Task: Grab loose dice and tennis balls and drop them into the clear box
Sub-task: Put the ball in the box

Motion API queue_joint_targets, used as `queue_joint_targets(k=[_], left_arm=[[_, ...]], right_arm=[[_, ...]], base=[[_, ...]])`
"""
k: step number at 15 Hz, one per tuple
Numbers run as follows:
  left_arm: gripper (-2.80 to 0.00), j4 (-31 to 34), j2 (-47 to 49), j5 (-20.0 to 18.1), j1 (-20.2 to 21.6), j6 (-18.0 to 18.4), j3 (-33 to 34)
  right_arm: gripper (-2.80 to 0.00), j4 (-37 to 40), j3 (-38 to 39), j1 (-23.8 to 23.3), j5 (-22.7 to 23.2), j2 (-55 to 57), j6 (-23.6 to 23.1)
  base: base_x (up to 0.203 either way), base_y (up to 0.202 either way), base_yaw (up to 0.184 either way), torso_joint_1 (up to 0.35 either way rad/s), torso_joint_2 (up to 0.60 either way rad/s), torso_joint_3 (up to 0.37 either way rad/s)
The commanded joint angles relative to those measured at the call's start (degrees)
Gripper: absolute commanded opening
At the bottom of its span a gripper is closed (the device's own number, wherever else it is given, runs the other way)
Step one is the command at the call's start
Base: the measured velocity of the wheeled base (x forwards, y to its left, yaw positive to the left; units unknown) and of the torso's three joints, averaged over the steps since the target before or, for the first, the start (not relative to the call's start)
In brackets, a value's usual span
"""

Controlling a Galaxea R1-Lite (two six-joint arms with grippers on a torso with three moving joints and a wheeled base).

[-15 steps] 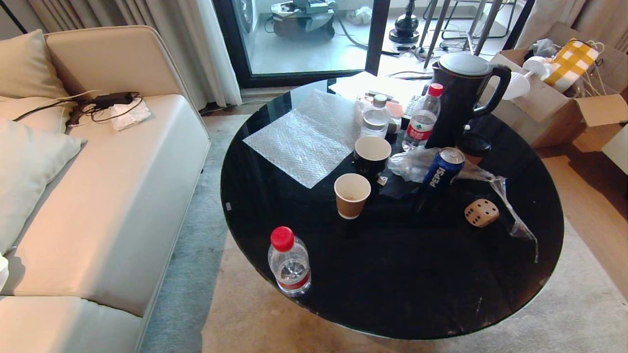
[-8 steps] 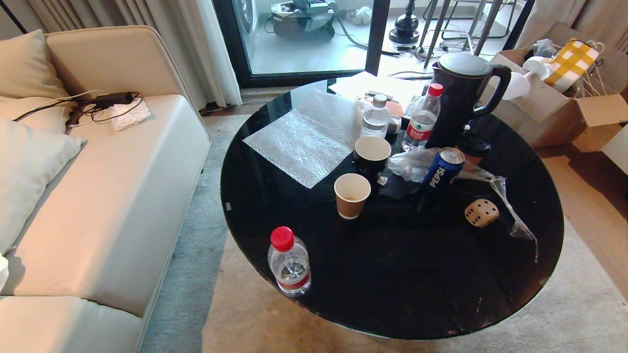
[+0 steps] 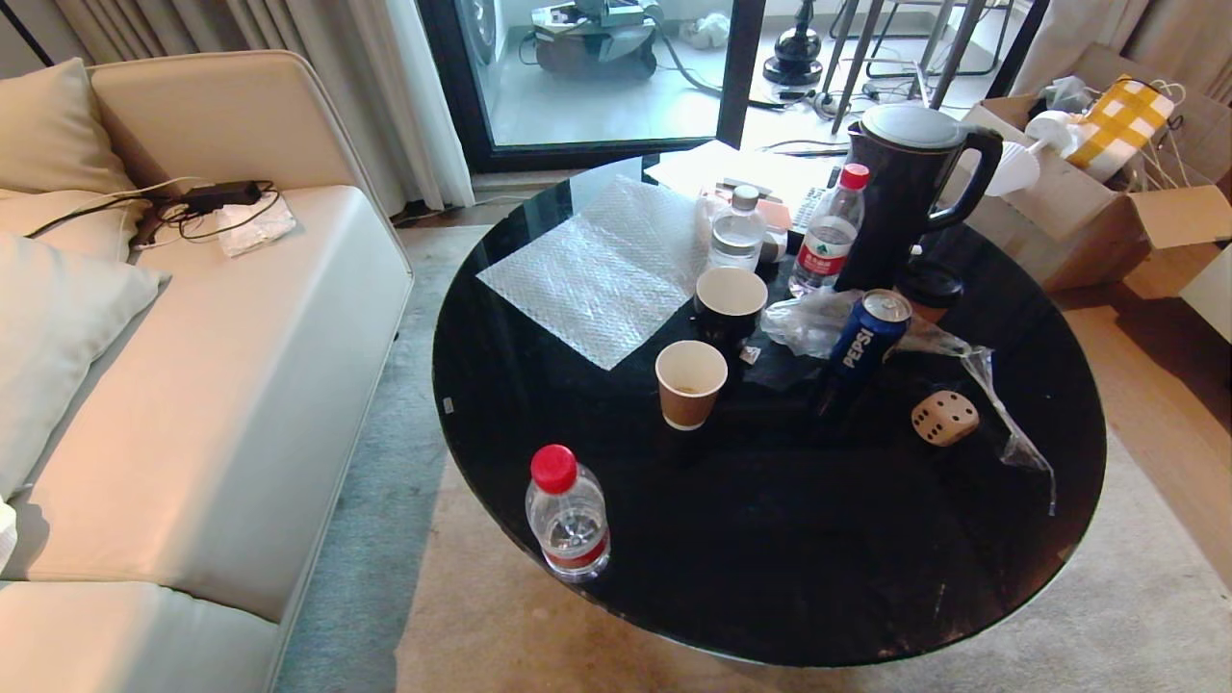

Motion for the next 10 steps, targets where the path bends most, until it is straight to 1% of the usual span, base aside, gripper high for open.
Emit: queue_joint_targets(k=[1, 10], left_arm=[[-2.8, 0.0, 0.0, 0.0, 0.0, -0.1, 0.0], [-2.8, 0.0, 0.0, 0.0, 0.0, -0.1, 0.0]], right_arm=[[-2.8, 0.0, 0.0, 0.0, 0.0, 0.0, -0.1], [-2.8, 0.0, 0.1, 0.0, 0.0, 0.0, 0.0]], base=[[0.0, 0.0, 0.0, 0.0, 0.0, 0.0], [0.0, 0.0, 0.0, 0.0, 0.0, 0.0]])
